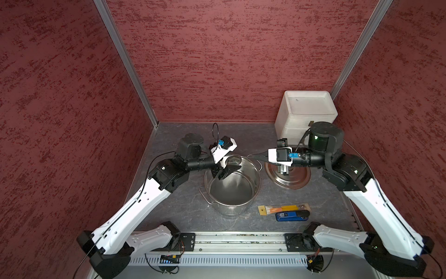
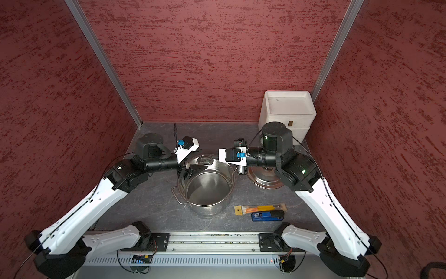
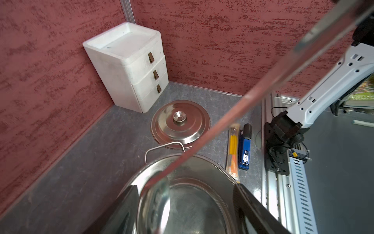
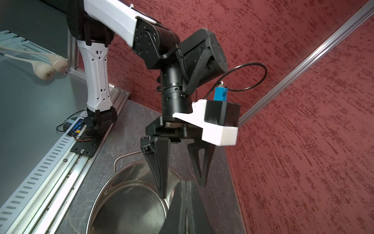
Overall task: Stir the soup with a spoon
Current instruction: Place the spoon at the center of the board.
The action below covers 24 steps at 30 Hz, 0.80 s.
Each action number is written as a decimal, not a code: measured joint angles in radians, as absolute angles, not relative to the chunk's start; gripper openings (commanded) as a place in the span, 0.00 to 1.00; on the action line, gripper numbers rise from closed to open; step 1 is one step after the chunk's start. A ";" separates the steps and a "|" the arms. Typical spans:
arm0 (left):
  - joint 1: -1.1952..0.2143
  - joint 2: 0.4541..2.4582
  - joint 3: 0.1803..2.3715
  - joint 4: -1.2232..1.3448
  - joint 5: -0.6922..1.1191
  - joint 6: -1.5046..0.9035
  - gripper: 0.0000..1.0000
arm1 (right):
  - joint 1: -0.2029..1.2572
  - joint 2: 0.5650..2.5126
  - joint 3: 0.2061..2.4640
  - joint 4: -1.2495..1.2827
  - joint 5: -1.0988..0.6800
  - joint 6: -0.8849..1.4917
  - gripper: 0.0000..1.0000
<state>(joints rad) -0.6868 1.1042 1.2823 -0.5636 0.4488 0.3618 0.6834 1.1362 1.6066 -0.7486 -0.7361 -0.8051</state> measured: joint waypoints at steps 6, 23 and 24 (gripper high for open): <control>-0.748 1.130 1.307 -0.496 0.385 0.447 0.70 | 0.684 1.116 1.587 -0.755 -0.743 -0.804 0.00; -0.842 1.189 1.321 -0.443 0.338 0.577 0.00 | 0.685 1.096 1.571 -0.701 -0.748 -0.780 0.00; -0.845 1.177 1.308 -0.440 0.346 0.590 0.00 | 0.685 1.090 1.566 -0.701 -0.757 -0.781 0.00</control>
